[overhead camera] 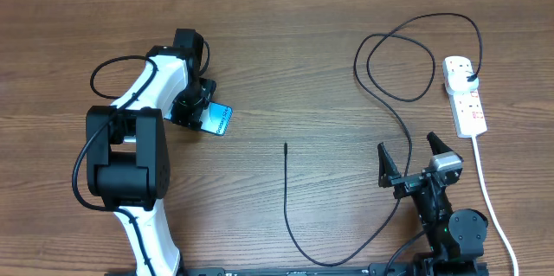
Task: Plug charger to phone and switch on socket
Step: 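Lift the phone with the left gripper and tilt it upright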
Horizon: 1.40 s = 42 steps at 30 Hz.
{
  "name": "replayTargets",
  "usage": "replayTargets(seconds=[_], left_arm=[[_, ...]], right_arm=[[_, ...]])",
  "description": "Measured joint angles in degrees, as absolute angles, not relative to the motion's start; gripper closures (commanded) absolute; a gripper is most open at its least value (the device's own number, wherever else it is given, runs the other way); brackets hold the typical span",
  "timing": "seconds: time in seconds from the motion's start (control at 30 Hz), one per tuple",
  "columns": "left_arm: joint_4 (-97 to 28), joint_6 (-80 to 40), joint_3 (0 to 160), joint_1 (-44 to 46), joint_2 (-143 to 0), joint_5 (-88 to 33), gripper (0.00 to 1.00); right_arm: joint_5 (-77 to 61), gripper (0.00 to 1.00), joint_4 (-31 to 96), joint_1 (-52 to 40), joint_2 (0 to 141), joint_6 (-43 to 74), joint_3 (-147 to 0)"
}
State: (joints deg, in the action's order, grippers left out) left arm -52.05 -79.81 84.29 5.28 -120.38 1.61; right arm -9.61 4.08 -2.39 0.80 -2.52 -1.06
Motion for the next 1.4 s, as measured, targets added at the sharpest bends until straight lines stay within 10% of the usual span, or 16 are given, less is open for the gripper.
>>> replayTargets(seconds=[0.1, 1.4], left_arm=[[-52.1, -79.8, 84.3, 5.3, -120.4, 1.6, 0.96], [-56.8, -77.3, 88.0, 5.3, -120.3, -2.4, 0.96]], right_arm=[[-9.6, 0.0, 4.1, -2.4, 0.8, -2.5, -1.1], [-9.6, 0.0, 4.1, -2.4, 0.8, -2.5, -1.1]])
